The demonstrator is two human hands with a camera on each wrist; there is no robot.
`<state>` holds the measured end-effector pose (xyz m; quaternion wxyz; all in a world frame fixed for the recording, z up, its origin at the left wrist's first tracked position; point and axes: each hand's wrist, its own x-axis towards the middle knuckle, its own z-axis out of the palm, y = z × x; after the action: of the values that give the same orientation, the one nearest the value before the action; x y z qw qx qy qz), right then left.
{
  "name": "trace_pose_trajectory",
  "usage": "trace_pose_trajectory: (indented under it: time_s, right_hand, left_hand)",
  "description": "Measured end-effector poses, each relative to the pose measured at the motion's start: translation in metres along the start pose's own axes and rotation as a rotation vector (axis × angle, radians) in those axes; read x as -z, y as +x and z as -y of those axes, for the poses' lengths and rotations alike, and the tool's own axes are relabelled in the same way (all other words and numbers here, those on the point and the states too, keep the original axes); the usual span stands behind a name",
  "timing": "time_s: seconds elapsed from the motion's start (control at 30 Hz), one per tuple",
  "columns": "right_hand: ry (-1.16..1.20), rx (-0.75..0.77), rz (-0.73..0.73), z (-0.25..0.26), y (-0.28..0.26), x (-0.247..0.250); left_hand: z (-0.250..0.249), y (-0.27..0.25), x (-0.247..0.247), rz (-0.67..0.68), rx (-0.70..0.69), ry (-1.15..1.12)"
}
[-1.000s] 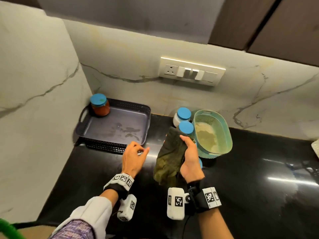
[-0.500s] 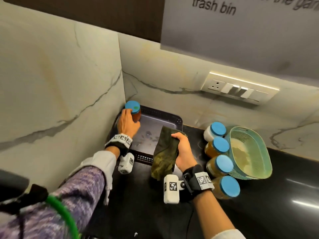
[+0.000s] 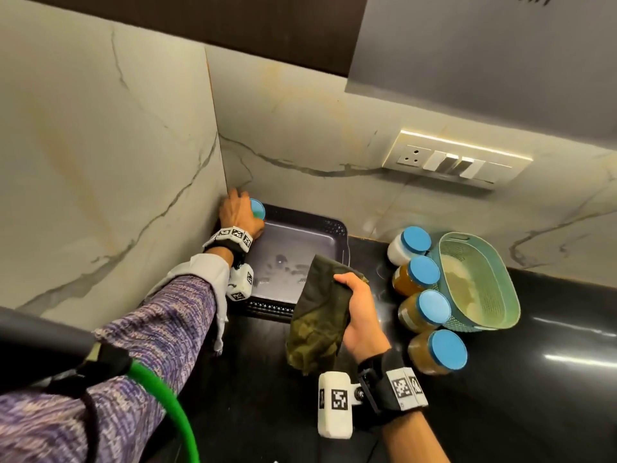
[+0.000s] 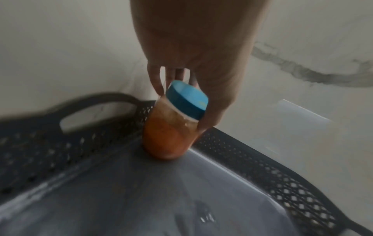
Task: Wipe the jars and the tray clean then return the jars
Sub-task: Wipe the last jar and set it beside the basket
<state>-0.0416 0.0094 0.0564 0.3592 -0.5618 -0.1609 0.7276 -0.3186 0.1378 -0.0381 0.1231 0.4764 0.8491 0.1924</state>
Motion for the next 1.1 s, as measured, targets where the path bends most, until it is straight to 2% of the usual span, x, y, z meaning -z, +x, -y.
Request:
trace_pose_trajectory:
  time_s: [0.07, 0.23, 0.33, 0.4, 0.5, 0.6, 0.7, 0.8, 0.93, 1.0, 1.1]
  right_hand:
    - [0.025, 0.000, -0.013, -0.004, -0.003, 0.005]
    - [0.098, 0.022, -0.038, -0.007, -0.011, 0.021]
    - [0.163, 0.092, -0.029, -0.005, -0.023, 0.035]
    - [0.127, 0.179, -0.055, -0.008, -0.030, 0.045]
    - [-0.145, 0.445, -0.120, -0.021, -0.041, 0.060]
    - [-0.567, 0.676, -0.005, -0.044, -0.046, 0.077]
    - [-0.915, 0.681, 0.065, -0.069, -0.034, 0.094]
    - [-1.084, 0.677, 0.087, -0.082, -0.025, 0.102]
    - [-1.387, 0.874, 0.199, -0.087, -0.020, 0.099]
    - [-1.457, 0.904, 0.241, -0.094, -0.017, 0.104]
    - [-1.501, 0.964, 0.207, -0.105, -0.014, 0.121]
  left_hand:
    - [-0.005, -0.020, 0.001, -0.052, -0.053, -0.044]
    - [-0.028, -0.099, 0.013, -0.189, -0.183, -0.397]
    - [-0.036, -0.164, 0.022, -0.207, -0.299, -0.510]
    - [-0.036, -0.211, 0.023, -0.164, -0.375, -0.547]
    - [-0.022, -0.267, 0.003, 0.007, -0.383, -0.580]
    - [0.000, -0.300, -0.032, 0.161, -0.305, -0.609]
    - [0.011, -0.317, -0.054, 0.199, -0.314, -0.630]
    - [0.012, -0.319, -0.063, 0.240, -0.314, -0.640]
    - [0.013, -0.315, -0.070, 0.338, -0.311, -0.786]
    - [0.011, -0.318, -0.068, 0.355, -0.257, -0.865]
    - [0.011, -0.322, -0.070, 0.375, -0.230, -0.909]
